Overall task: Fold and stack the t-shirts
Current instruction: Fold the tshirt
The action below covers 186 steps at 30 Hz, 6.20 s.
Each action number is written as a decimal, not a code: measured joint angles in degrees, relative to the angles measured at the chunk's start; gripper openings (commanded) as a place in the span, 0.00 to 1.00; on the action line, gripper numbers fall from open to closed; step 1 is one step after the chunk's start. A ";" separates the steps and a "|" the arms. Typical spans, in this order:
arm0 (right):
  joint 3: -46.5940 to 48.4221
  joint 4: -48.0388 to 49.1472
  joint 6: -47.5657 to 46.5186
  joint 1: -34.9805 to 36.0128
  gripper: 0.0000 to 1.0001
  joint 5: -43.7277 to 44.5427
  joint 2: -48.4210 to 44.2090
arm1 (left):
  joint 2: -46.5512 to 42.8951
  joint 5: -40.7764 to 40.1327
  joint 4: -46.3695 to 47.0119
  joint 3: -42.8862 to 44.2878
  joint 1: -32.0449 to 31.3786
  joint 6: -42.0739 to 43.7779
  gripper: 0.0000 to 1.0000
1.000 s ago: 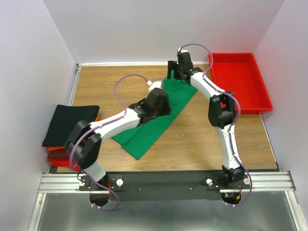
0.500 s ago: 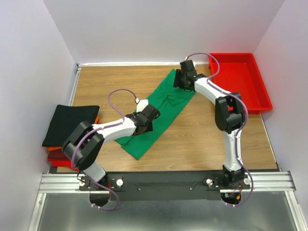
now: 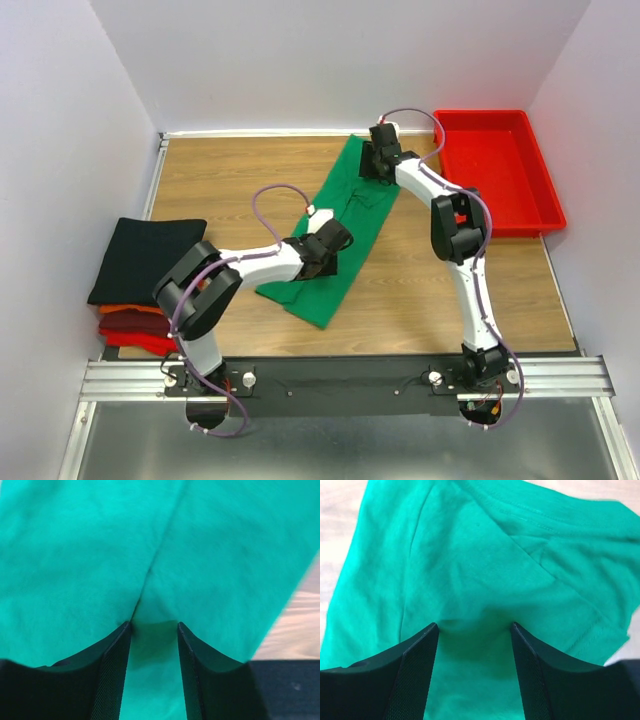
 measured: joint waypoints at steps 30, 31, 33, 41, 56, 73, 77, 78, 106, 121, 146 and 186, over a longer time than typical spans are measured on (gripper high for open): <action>12.17 -1.60 -14.16 -1.01 1.00 0.42 1.62 | -1.73 19.17 11.80 10.51 -4.90 -2.08 0.54; 9.84 -1.42 -13.14 -1.01 1.00 0.42 -1.46 | -3.41 18.23 11.69 9.27 -4.90 -1.90 0.54; 3.04 -1.09 -10.95 -1.01 1.00 0.24 -8.57 | -7.15 16.15 10.88 5.35 -4.90 -1.77 0.54; -31.23 2.58 0.39 -0.66 0.99 -2.03 -42.88 | -10.58 14.95 10.29 -11.39 -5.18 -1.68 0.54; -68.74 2.60 12.09 1.57 0.97 -4.85 -63.56 | -8.02 17.57 19.19 -14.12 -7.37 -1.03 0.51; -70.79 1.81 13.31 1.57 0.97 -7.13 -65.85 | -7.19 22.16 17.64 -14.03 -8.66 1.16 0.26; -72.50 1.40 13.77 3.65 0.96 -7.98 -65.85 | -8.31 22.16 14.40 -13.97 -8.70 2.03 0.24; -73.24 1.31 14.21 5.38 0.95 -8.02 -65.85 | -8.83 22.16 13.35 -14.03 -8.70 2.16 0.24; -85.35 -17.46 27.19 13.97 0.64 -16.55 -82.03 | -20.90 25.20 -0.72 -21.03 -7.52 -1.86 0.06; -87.84 -19.82 29.99 17.51 0.50 -20.96 -82.03 | -21.00 25.44 -0.55 -21.20 -7.52 -2.14 0.04; -91.78 -15.45 33.97 20.46 0.09 -20.83 -84.87 | -22.73 26.49 -0.33 -22.93 -7.52 -3.41 0.01; -94.47 -15.52 37.46 20.46 0.33 -19.56 -89.53 | -27.80 27.76 -1.25 -26.34 -7.52 -8.48 0.33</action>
